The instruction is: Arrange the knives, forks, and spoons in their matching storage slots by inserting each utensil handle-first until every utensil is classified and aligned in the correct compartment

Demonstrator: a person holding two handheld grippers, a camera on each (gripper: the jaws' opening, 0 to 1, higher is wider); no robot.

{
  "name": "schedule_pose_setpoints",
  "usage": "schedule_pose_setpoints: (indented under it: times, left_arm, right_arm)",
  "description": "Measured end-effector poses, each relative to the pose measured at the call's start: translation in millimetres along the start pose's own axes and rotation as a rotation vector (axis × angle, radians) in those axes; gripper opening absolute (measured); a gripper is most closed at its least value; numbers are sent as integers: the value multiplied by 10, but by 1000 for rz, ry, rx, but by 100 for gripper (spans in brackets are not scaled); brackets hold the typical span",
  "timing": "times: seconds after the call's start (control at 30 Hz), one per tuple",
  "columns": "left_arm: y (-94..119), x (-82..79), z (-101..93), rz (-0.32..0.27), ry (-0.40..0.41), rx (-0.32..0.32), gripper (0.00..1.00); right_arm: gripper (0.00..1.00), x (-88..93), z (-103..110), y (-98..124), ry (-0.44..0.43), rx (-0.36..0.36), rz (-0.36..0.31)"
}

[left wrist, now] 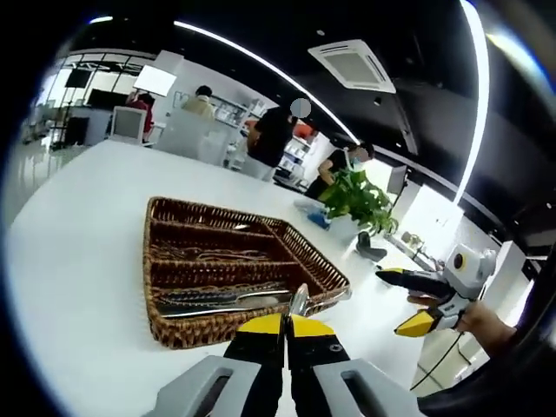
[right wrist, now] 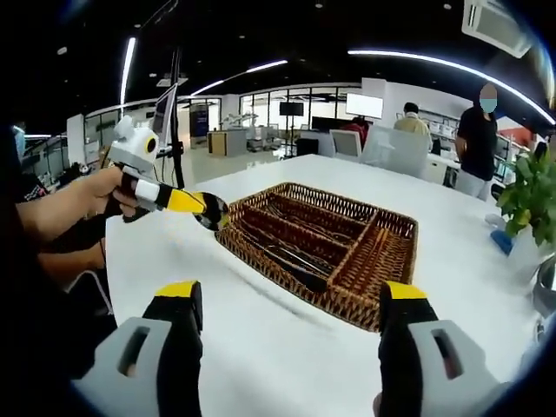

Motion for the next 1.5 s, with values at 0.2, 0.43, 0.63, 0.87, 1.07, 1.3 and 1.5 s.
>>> schedule_pose_setpoints:
  times: [0.2, 0.43, 0.63, 0.87, 1.07, 1.3, 1.5]
  left_arm:
    - [-29, -168, 100, -14, 0, -12, 0]
    - [-73, -372, 180, -67, 28, -5, 0]
    - [-142, -487, 341, -96, 56, -39, 0]
    - [-206, -583, 570, -124, 85, -105, 0]
    - [-282, -628, 765, -136, 104, -149, 0]
    - [-381, -681, 931, -130, 116, -178, 0]
    - [-466, -717, 1081, -128, 122, -208, 0]
  right_arm:
    - [92, 9, 5, -6, -19, -1, 4]
    - [96, 63, 31, -25, -26, -5, 26]
    - [96, 52, 30, -23, -25, -4, 25]
    - [96, 81, 6, -4, -27, 3, 34]
    - [95, 92, 3, -7, -29, 3, 39]
    - [95, 89, 2, -22, -26, 3, 44]
    - [95, 98, 5, -45, -28, 3, 49]
Point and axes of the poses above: the point that each gripper's makers call its tool centre point, and the gripper's own axes: y roughly backward along the fingers, z roughly to its left, x roughly out of its underside, the point moved 1 cm from there along y, roughly backward along the fingers, and after that the axes turned 13 degrees about -y, right-handed, at the moved point
